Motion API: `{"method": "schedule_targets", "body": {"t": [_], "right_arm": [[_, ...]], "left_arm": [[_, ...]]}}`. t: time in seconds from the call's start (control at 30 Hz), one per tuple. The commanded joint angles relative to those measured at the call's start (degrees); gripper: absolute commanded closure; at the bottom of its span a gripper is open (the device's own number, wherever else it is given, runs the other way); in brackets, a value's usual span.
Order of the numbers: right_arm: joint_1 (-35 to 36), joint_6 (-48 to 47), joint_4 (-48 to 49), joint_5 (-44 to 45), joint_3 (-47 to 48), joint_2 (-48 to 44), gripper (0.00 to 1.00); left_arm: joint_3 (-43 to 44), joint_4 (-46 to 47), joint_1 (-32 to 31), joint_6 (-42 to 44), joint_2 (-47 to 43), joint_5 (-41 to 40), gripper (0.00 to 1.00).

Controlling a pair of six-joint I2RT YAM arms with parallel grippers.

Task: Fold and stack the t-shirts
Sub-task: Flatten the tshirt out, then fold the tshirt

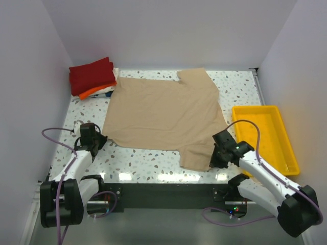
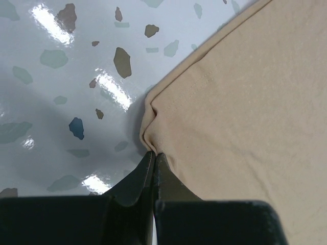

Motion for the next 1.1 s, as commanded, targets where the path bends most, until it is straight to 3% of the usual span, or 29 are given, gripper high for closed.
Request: {"method": "schedule_targets", "body": {"t": [0.0, 0.5, 0.7, 0.83, 1.07], "right_arm": [[0.2, -1.5, -4.5, 4.3, 7.4, -5.3, 1.0], [0.3, -3.0, -20.3, 2.9, 14.8, -21.4, 1.0], [0.3, -3.2, -22.9, 2.1, 18.0, -23.4, 1.0], [0.3, -4.3, -16.1, 1.9, 20.2, -18.1, 1.0], [0.3, -5.0, 0.5, 7.0, 23.3, -3.0, 1.0]], "left_arm": [[0.9, -2.1, 0.4, -0.6, -2.5, -3.2, 1.0], [1.2, -18.2, 0.4, -4.3, -12.8, -11.5, 1.0], [1.1, -21.8, 0.4, -4.4, -17.7, -12.3, 1.0], [1.8, -17.7, 0.4, -3.2, -17.4, -9.6, 1.0], [11.2, -10.6, 0.1, -2.7, -1.3, -7.6, 1.0]]}}
